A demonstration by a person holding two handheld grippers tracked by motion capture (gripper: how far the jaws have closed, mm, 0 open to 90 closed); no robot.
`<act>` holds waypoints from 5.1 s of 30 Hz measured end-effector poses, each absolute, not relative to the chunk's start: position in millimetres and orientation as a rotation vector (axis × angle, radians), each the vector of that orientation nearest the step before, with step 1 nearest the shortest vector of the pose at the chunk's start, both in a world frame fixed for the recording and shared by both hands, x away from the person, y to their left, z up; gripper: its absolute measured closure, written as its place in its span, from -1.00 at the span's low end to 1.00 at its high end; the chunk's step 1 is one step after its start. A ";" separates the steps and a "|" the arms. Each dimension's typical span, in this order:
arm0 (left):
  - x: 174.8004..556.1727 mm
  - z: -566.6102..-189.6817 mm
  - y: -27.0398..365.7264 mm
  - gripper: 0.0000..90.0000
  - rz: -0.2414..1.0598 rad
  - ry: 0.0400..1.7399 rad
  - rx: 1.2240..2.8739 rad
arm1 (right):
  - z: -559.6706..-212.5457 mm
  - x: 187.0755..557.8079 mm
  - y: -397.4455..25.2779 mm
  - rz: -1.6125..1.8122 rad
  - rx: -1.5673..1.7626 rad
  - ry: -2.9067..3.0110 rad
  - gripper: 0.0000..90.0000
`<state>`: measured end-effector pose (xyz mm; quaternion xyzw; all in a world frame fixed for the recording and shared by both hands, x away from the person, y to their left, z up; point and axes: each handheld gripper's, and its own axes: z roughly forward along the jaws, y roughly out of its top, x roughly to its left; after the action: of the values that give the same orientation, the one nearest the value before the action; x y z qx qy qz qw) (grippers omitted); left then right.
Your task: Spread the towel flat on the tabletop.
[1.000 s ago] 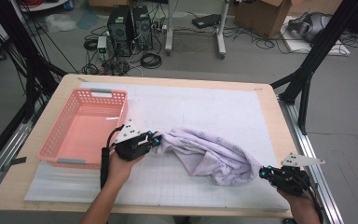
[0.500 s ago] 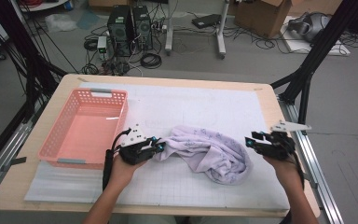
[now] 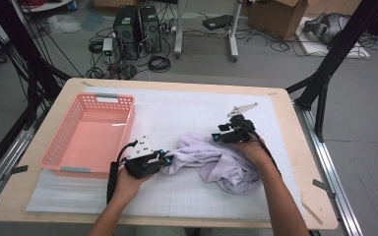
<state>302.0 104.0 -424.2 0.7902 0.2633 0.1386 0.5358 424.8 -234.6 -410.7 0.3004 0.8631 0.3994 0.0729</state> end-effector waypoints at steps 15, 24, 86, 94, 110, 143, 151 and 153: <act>304.1 -427.0 104.2 0.77 0.333 0.637 1.885 | -413.3 433.1 -195.9 1.101 0.790 2.667 0.80; 309.5 -426.7 102.0 0.05 0.395 0.761 1.824 | -381.6 443.5 -258.9 0.986 1.232 2.033 0.80; 429.9 -442.7 62.5 0.88 0.587 1.146 1.883 | -420.2 289.2 -279.1 1.177 0.901 2.509 0.77; 428.0 -440.0 66.9 0.69 0.515 1.157 1.878 | -412.5 265.4 -304.2 1.341 0.759 2.586 0.51; 374.3 -421.2 29.7 0.16 0.263 0.737 1.983 | -409.7 289.5 -343.7 1.293 1.100 2.215 0.21; 342.8 -432.9 3.6 0.86 0.132 0.517 2.052 | -366.1 401.8 -278.5 1.373 1.046 2.145 0.83; 363.0 -425.6 36.9 0.88 0.365 0.798 1.917 | -369.2 441.8 -257.9 1.287 1.084 2.106 0.83; 368.5 -427.7 41.5 0.88 0.406 0.843 1.889 | -369.1 446.9 -251.5 1.271 1.072 2.094 0.83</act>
<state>368.5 41.5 -427.7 0.7791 0.3476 0.1674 0.4941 446.9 -251.5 -369.1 0.3901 0.7619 0.4624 0.2315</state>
